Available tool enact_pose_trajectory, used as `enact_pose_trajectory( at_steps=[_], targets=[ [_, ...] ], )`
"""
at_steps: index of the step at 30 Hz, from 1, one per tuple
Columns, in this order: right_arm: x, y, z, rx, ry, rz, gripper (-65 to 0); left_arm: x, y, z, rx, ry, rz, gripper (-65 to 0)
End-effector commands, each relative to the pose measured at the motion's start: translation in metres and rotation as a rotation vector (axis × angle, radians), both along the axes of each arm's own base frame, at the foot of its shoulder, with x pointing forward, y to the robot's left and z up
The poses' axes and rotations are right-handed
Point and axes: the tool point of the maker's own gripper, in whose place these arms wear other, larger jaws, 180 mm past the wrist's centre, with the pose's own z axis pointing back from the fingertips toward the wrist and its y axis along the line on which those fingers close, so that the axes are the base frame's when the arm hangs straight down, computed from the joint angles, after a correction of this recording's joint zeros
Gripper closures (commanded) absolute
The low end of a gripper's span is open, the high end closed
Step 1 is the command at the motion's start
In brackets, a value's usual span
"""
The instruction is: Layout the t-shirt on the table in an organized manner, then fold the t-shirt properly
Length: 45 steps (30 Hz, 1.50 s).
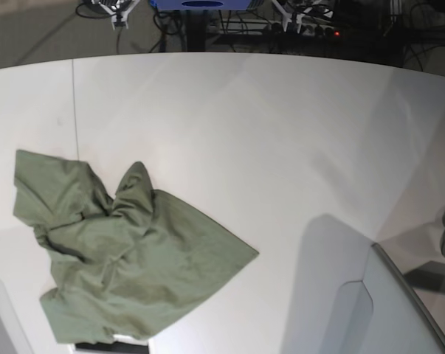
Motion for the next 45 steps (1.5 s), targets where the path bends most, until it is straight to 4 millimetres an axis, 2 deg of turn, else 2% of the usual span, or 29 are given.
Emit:
enact_pose_trajectory(
  at_steps=[1, 2, 3, 7, 19, 22, 25, 29, 33, 34, 38, 45],
  targets=[
    [-0.001, 0.001, 0.000, 0.007, 0.003, -0.006, -1.4, -0.005, 0.002, 0.000, 0.002, 0.006, 0.002, 0.0],
    [-0.001, 0.001, 0.000, 0.006, 0.003, -0.007, -4.5, -0.005, 0.002, 0.000, 0.002, 0.006, 0.002, 0.0],
    [-0.001, 0.001, 0.000, 0.006, 0.003, -0.007, -4.8, -0.005, 0.002, 0.000, 0.002, 0.006, 0.002, 0.0],
    [-0.001, 0.001, 0.000, 0.007, 0.003, -0.006, 0.0, -0.010, 0.002, 0.001, 0.002, 0.014, -0.001, 0.0],
    [-0.001, 0.000, 0.000, 0.001, 0.003, 0.002, 0.0, -0.012, 0.002, 0.001, 0.003, 0.016, -0.008, 0.0],
    [-0.008, 0.001, 0.001, 0.002, 0.012, 0.002, 0.0, -0.008, 0.001, 0.002, 0.000, -0.021, -0.016, 0.0],
    [-0.005, 0.000, 0.001, 0.000, -0.017, 0.003, 0.0, -0.015, 0.001, 0.003, -0.001, -0.044, -0.018, 0.0],
    [-0.006, -0.002, 0.004, -0.005, -0.014, 0.001, 0.0, -0.018, 0.014, 0.005, 0.020, -0.043, -0.023, 0.0],
    [0.000, -0.004, 0.010, -0.009, -0.023, 0.001, 0.0, -0.016, 0.016, 0.006, 0.021, -0.054, -0.027, 0.0],
    [0.004, -0.005, 0.013, -0.011, -0.037, 0.001, 0.0, -0.021, 0.016, 0.007, 0.021, -0.056, -0.025, 0.0],
    [0.013, -0.008, 0.030, -0.022, -0.075, 0.001, 0.0, -0.010, 0.021, 0.021, 0.026, -0.153, -0.037, 0.0],
    [0.059, -0.029, 0.089, -0.069, -0.188, 0.018, 0.0, 0.026, 0.019, 0.061, 0.017, -0.348, -0.079, 0.0]
  ],
)
